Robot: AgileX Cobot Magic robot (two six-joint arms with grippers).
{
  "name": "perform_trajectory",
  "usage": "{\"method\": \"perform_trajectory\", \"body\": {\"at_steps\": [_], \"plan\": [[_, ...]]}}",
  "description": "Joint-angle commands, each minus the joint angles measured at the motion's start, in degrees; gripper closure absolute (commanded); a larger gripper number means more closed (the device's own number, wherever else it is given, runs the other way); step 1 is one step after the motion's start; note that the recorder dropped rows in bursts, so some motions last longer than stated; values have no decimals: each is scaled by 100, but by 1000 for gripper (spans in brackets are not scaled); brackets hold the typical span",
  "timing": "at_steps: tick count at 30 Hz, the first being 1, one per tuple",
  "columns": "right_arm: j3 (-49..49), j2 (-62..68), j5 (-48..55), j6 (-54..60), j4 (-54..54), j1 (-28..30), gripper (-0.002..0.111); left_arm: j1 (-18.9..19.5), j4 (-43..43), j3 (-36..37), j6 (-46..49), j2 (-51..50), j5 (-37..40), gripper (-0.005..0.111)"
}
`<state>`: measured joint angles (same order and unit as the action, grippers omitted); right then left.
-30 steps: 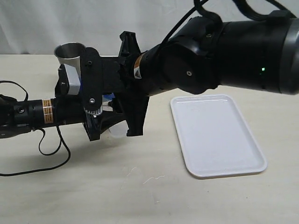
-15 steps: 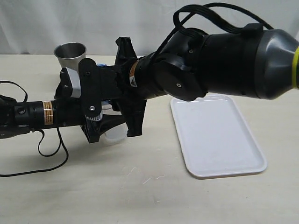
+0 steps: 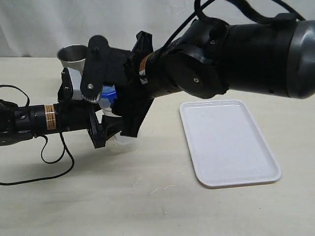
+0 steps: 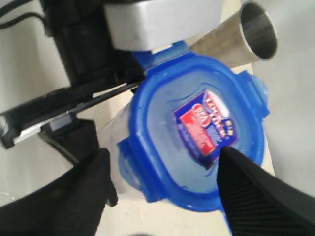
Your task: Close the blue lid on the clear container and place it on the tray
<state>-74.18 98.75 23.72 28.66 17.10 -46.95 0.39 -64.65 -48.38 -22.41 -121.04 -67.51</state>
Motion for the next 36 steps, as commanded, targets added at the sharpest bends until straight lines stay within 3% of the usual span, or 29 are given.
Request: {"method": "perform_trajectory", "body": {"at_steps": [1,7,9,13,17,23,30,36], "plan": [[-285,-284,67,-970,-30,28,47,-39,71,-39,151,92,-245,107],[-452,-531,107,-1719,-30,28,47,-39,84,-39,151,92,-245,107],[-617,-546,152,-2552,-7,116,48,-39,84,-39,151,92,-245,107],[-1068,-546,758,-4054,-241,525,61,-39,85,-39,179,92,-245,107],[-1565,-333,1809,-3129,-1710,1041,72,-39,71,-39,267,92,-245,107],[-2202,279,2795,-1529,-4048,1572,73,-42,-69,-39,291,92,-141,107],[-2391,827,2996,-1632,-3743,1561,73,-42,-69,-39,307,92,-138,107],[-2391,1037,3027,-1793,-3572,1561,61,-42,-69,-39,414,92,-170,107]]}}
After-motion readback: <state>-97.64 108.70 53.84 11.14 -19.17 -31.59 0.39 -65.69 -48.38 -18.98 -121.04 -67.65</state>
